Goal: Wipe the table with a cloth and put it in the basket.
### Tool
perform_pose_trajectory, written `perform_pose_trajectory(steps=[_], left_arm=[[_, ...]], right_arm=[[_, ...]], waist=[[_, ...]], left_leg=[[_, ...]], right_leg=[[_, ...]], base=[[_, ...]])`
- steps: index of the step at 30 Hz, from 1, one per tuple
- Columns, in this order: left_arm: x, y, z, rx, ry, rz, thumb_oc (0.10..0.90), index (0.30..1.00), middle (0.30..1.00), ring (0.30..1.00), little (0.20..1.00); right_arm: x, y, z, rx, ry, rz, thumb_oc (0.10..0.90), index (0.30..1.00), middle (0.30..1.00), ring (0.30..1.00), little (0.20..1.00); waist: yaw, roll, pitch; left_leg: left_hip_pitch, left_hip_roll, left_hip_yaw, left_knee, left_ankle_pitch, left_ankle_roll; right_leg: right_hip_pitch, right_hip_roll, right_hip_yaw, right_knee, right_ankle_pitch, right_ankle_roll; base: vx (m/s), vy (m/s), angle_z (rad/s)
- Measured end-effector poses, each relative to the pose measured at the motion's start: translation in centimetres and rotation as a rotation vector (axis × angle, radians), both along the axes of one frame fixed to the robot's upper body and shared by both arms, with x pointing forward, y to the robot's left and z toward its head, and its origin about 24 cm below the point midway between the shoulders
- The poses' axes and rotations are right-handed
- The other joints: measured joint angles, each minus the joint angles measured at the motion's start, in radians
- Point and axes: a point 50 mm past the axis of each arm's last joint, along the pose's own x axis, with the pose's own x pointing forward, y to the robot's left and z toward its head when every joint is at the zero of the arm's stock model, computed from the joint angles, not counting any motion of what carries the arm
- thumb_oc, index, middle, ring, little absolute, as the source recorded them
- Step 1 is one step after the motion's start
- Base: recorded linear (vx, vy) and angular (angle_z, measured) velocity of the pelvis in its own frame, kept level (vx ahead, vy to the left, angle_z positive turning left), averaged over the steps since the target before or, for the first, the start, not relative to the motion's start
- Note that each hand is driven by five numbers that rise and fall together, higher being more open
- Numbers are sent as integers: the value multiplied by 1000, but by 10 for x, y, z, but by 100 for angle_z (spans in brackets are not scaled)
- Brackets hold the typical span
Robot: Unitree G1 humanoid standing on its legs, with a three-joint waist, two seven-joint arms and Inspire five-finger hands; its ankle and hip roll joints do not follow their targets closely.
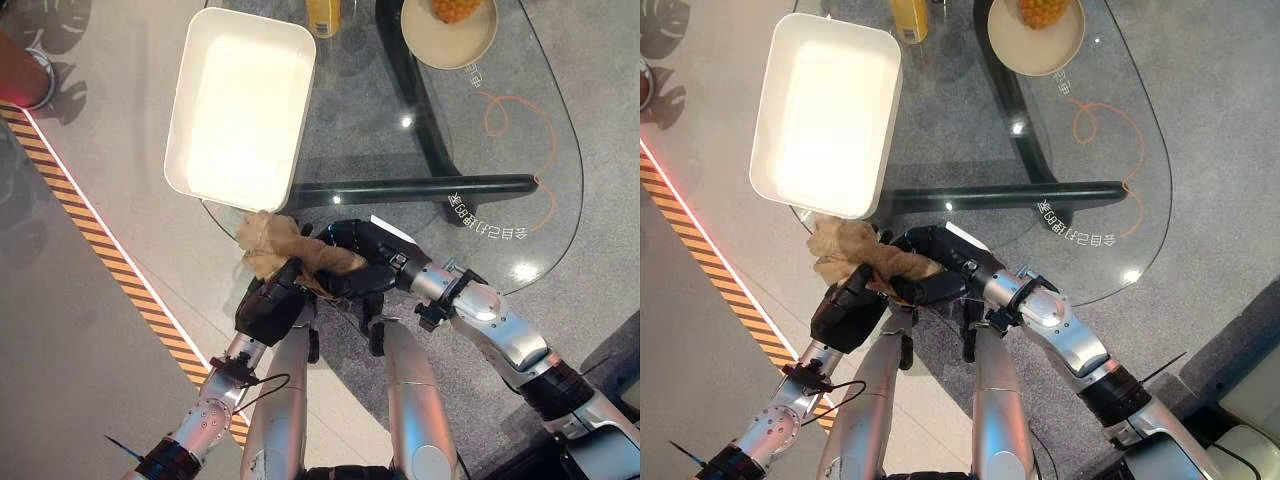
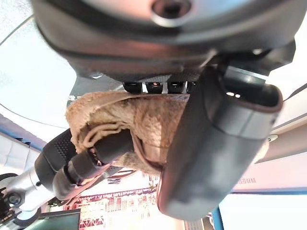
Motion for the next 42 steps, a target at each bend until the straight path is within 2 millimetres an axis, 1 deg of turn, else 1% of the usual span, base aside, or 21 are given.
perform_pose_trajectory(steps=[2, 6, 7, 8, 9, 11, 12, 13, 14, 23, 28, 36, 37, 38, 39, 40, 42], left_arm=[[2, 0, 2, -31, -8, 30, 800, 900, 900, 900, 900], [1, -5, 0, -80, -5, 56, 800, 900, 900, 900, 900], [1, -7, 0, -91, -8, 66, 707, 820, 820, 820, 807], [1, -8, 0, -98, -10, 72, 655, 775, 775, 775, 755], [2, -8, 1, -106, -12, 80, 525, 665, 665, 665, 625], [2, -10, 1, -141, -16, 109, 292, 465, 465, 465, 392], [3, -11, 2, -154, -19, 124, 193, 380, 380, 380, 293], [3, -11, 2, -163, -22, 139, 136, 331, 331, 331, 236], [3, -10, 2, -168, -28, 153, 103, 302, 302, 302, 203], [10, -12, 9, -217, -55, 190, 100, 300, 300, 300, 200], [10, -12, 10, -216, -59, 191, 100, 300, 300, 300, 200], [17, -12, 19, -177, -89, 205, 100, 300, 300, 300, 200], [18, -12, 20, -176, -91, 208, 100, 300, 300, 300, 200], [19, -12, 21, -176, -95, 208, 100, 300, 300, 300, 200], [19, -12, 22, -176, -97, 207, 100, 300, 300, 300, 200], [20, -13, 22, -176, -101, 208, 100, 300, 300, 300, 200], [21, -12, 23, -192, -105, 223, 100, 300, 300, 300, 200]], right_arm=[[1, 0, -4, -27, 15, -14, 100, 300, 300, 300, 200], [1, 0, -3, -27, 15, -19, 100, 300, 300, 300, 200], [2, 0, -2, -27, 12, -20, 100, 300, 300, 300, 200], [2, 0, -2, -27, 10, -20, 100, 300, 300, 300, 200], [2, 0, -1, -27, 8, -19, 100, 300, 300, 300, 200], [3, 2, 1, -26, 3, -16, 100, 300, 300, 300, 200], [3, 2, 1, -24, 3, -14, 100, 300, 300, 300, 200], [3, 3, 1, -22, 3, -12, 100, 300, 300, 300, 200], [2, 4, 1, -22, 5, -9, 100, 300, 300, 300, 200], [-1, 12, 1, -11, 7, 20, 100, 300, 300, 300, 200], [-1, 13, 1, -4, 3, 16, 100, 300, 300, 300, 200], [-3, 13, 0, 49, -22, -32, 100, 300, 300, 300, 200], [-3, 14, -1, 60, -26, -43, 136, 331, 331, 331, 236], [-3, 14, -1, 71, -32, -52, 764, 869, 869, 869, 864], [-4, 14, -1, 76, -36, -55, 764, 869, 869, 869, 864], [-6, 14, -3, 90, -40, -66, 800, 900, 900, 900, 900], [-8, 15, -6, 121, -39, -86, 800, 900, 900, 900, 900]], waist=[[2, 0, 0], [-2, 0, 0], [-2, 0, 0], [-2, 0, 0], [-2, 0, 0], [-1, 0, 0], [-1, 0, 0], [-1, 0, 0], [-1, 0, 0], [-2, 0, 0], [-2, 0, 0], [-4, 0, 0], [-6, 0, 0], [-7, 0, 0], [-7, 0, 0], [-7, 0, 0], [-11, 0, 0]], left_leg=[[-5, 0, -2, -1, -3, -5], [-14, 1, -2, 0, -6, -1], [-15, 1, -2, 1, -6, -1], [-15, 1, -2, 1, -6, -1], [-15, 1, -3, 1, -3, -5], [-15, 1, -3, 1, 0, -1], [-15, 1, -3, 1, 0, -1], [-15, 1, -3, 1, 0, -1], [-15, 1, -3, 2, 1, -1], [-14, 1, -4, 1, 1, -2], [-14, 1, -4, 2, 0, 0], [-14, 1, -4, 2, 0, 0], [-15, 1, -4, 2, 0, 0], [-15, 1, -4, 2, 0, 0], [-15, 1, -4, 2, 0, 0], [-14, 1, -5, 1, 0, 0], [-15, 1, -5, 0, 0, 0]], right_leg=[[-7, -1, -2, -3, -2, -3], [-17, 1, -2, -2, -1, -4], [-17, 1, -2, -1, -1, -4], [-17, 1, -2, 0, -1, -4], [-17, 1, -2, 4, -1, -4], [-17, 1, -2, 4, -1, -4], [-17, 1, -2, 5, -1, -4], [-17, 1, -2, 5, -1, -4], [-17, 1, -2, 5, -1, -4], [-17, 1, -2, 5, 0, -5], [-17, 1, -2, 3, 0, -5], [-17, 1, -2, 1, 0, -4], [-17, 2, -2, -1, 0, -4], [-17, 2, -2, -2, 0, -4], [-17, 2, -2, -2, 0, -4], [-16, 2, -2, -4, 0, -4], [-15, 2, -2, -7, 0, -4]], base=[[0, 0, 0], [0, 0, 0], [0, 0, 0], [0, 0, 0], [0, 0, 0], [0, 0, 0], [0, 0, 0], [0, 0, 0], [0, 0, 0], [0, 0, 0], [0, 0, 0], [1, 12, 0], [0, 0, 0], [0, 0, 0], [3, 31, 0], [0, 0, 0], [0, 0, 0]])
